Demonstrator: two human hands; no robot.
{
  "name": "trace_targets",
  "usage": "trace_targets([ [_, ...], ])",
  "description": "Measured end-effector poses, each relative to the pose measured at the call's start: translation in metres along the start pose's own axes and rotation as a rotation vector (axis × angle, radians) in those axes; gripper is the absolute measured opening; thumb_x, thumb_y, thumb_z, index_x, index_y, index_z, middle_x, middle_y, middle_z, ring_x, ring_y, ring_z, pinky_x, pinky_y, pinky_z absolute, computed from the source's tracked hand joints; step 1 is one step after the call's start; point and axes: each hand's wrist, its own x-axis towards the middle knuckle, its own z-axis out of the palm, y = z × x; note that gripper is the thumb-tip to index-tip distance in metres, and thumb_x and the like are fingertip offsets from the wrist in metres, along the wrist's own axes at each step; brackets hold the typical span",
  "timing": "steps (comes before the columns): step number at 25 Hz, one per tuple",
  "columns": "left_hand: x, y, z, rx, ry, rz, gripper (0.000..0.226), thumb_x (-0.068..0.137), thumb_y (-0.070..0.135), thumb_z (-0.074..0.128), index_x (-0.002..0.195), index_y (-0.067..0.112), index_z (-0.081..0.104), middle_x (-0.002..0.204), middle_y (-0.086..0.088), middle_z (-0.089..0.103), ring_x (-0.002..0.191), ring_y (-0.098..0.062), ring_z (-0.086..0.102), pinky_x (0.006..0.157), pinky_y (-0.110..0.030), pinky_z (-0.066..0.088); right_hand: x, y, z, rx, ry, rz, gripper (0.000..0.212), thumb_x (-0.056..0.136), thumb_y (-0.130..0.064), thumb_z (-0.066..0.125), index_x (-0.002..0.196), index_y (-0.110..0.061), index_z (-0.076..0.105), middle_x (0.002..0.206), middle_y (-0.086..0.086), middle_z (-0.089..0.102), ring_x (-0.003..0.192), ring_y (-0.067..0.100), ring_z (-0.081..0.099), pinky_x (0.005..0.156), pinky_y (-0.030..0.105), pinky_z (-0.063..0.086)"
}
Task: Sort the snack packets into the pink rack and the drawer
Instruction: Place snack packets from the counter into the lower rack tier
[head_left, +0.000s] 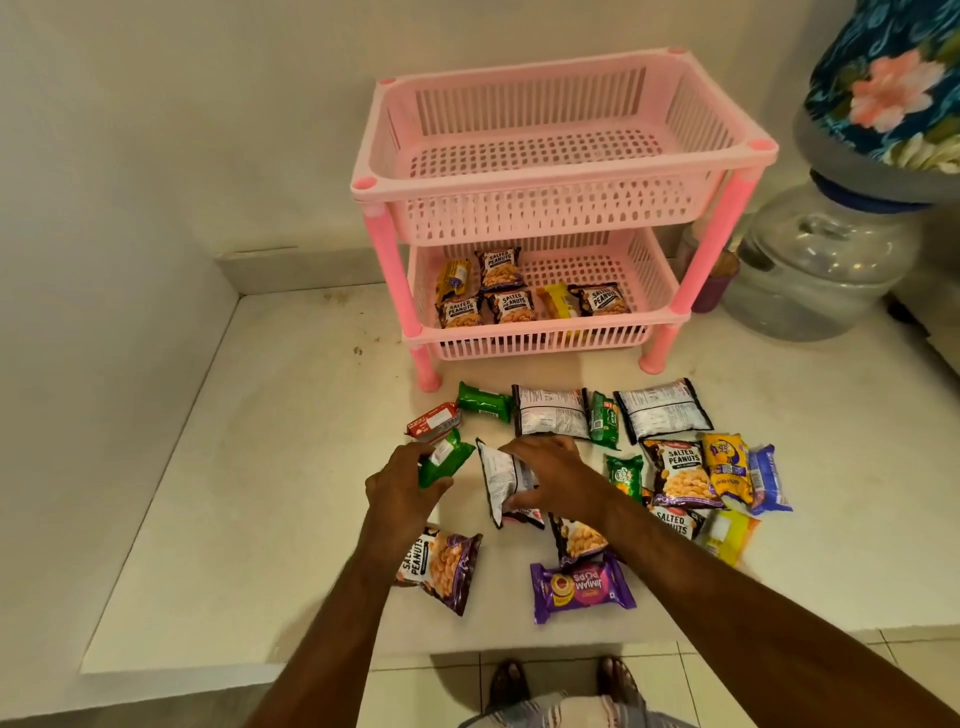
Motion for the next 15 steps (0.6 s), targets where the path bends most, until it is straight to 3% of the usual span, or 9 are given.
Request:
trace_targets([
  [2, 0.007, 0.01, 0.0, -0.222, -0.02, -0.048, 0.048, 0.087, 0.035, 0.076, 0.129, 0.029, 0.054, 0.122, 0.01, 0.06, 0.108, -0.012, 0.063, 0.092, -0.029, 0.051, 0.002, -0.001, -0.015, -0.02, 0.044, 0.029, 0.084, 0.075, -0.059, 0.077, 0.145, -0.025, 0.047, 0.144, -0.004, 0.054, 0.134, 0.016, 0.044, 0.103, 0.028, 0.017],
  [5, 0.023, 0.035, 0.0, -0.455, -0.033, -0.09, 0.04, 0.09, 0.032, 0.074, 0.123, 0.031, 0.053, 0.117, 0.007, 0.061, 0.105, -0.013, 0.063, 0.077, -0.017, 0.05, 0.007, 0.002, -0.044, -0.035, 0.099, 0.069, 0.082, 0.076, -0.051, 0.081, 0.145, -0.021, 0.048, 0.144, -0.001, 0.054, 0.134, 0.019, 0.046, 0.111, 0.034, 0.024],
  [8, 0.041, 0.069, 0.003, -0.619, -0.037, -0.103, 0.035, 0.092, 0.029, 0.071, 0.121, 0.031, 0.051, 0.115, 0.005, 0.063, 0.098, -0.015, 0.067, 0.076, -0.031, 0.06, 0.011, 0.011, -0.079, 0.029, 0.181, 0.086, 0.079, 0.076, -0.04, 0.084, 0.144, -0.022, 0.047, 0.144, 0.0, 0.053, 0.132, 0.019, 0.046, 0.11, 0.038, 0.035],
  [11, 0.064, 0.104, 0.004, -0.742, -0.052, -0.121, 0.03, 0.094, 0.028, 0.069, 0.117, 0.03, 0.05, 0.113, 0.003, 0.064, 0.093, -0.012, 0.071, 0.066, -0.028, 0.062, 0.023, 0.022, -0.119, 0.093, 0.249, 0.096, 0.082, 0.078, -0.036, 0.084, 0.147, -0.023, 0.043, 0.148, 0.001, 0.049, 0.134, 0.017, 0.043, 0.115, 0.042, 0.038],
  [15, 0.109, 0.154, 0.011, -0.808, -0.074, -0.181, 0.03, 0.094, 0.021, 0.067, 0.12, 0.024, 0.052, 0.112, 0.003, 0.064, 0.094, -0.014, 0.071, 0.068, -0.027, 0.062, 0.046, 0.047, -0.169, 0.149, 0.387, 0.053, 0.076, 0.078, -0.025, 0.086, 0.14, -0.008, 0.046, 0.135, 0.011, 0.057, 0.124, 0.026, 0.052, 0.106, 0.044, 0.043],
])
